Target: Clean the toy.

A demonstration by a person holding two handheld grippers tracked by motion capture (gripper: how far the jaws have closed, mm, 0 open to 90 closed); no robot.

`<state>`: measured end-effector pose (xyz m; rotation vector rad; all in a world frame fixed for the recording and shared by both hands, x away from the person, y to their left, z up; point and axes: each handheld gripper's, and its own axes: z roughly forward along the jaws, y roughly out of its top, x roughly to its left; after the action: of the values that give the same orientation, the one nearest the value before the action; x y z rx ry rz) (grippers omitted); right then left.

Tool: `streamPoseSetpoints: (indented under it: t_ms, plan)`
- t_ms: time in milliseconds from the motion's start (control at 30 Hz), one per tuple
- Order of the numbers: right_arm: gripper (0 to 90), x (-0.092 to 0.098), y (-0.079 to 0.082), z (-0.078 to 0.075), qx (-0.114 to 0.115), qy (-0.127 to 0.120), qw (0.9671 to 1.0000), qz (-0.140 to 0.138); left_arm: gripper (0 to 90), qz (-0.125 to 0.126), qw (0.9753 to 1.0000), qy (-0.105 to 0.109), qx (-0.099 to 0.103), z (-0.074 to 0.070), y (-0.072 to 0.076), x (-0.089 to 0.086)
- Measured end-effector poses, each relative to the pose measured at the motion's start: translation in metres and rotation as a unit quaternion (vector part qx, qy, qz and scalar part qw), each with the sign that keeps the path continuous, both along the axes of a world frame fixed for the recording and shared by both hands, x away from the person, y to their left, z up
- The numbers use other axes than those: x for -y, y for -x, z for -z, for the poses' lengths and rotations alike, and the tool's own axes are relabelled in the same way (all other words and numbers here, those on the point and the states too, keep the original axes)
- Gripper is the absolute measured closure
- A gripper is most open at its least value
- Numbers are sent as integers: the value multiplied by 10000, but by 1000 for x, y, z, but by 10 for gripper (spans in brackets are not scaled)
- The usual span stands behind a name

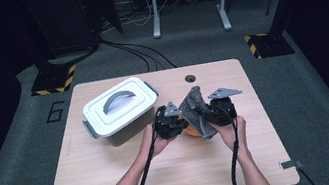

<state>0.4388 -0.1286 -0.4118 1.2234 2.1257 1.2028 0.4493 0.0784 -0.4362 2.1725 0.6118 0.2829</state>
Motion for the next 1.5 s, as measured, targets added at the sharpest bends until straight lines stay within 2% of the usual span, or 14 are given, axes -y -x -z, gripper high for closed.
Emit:
streamPoseSetpoints:
  t_ms: [133, 167, 267, 400, 467, 533, 600, 800, 900, 1100, 1267, 1367, 1500]
  plan:
    - [708, 4, -6, 8, -67, -41, 9999, 113, 754, -154, 9997, 160, 32, 4, -1, -1]
    - [709, 4, -6, 9, -69, -36, 9999, 141, 718, -192, 9994, 275, 31, 6, 0, -1]
    - [709, 6, -8, 11, -88, -54, 9998, 168, 550, -374, 9988, 259, 194, 11, 6, 2]
    - [709, 4, -7, 11, -90, 1, 9998, 204, 414, -922, 9947, 223, 392, 21, 10, 6]
    - [710, 4, -6, 11, -98, 17, 9997, 230, 383, -1033, 9940, 293, 226, 28, 6, 6]
    - [710, 3, -5, 11, -93, -5, 9997, 244, 352, -1072, 9931, 472, 68, 32, 2, 5]
    - [710, 3, -4, 11, -74, 37, 9996, 253, 365, -1087, 9924, 568, 59, 34, 0, 5]
    - [712, 2, -2, 12, -57, 29, 9996, 272, 646, -953, 9933, 645, 104, 34, -1, 7]
    - [712, 4, 1, 8, 37, 0, 9996, 275, 707, -824, 9947, 591, 164, 31, 0, 6]
    - [713, 4, 8, 3, 178, -7, 9997, 193, 732, -541, 9971, 478, 243, 26, 1, 4]
    - [715, 10, 5, 5, 145, 55, 9993, 326, 733, -266, 9986, 347, 290, 18, 3, 3]
    - [715, 14, 3, 7, 113, 48, 9991, 403, 732, -222, 9987, 308, 334, 18, 2, 3]
    - [715, 22, -3, 12, 33, 159, 9979, 620, 730, -213, 9988, 355, 273, 19, 2, 1]
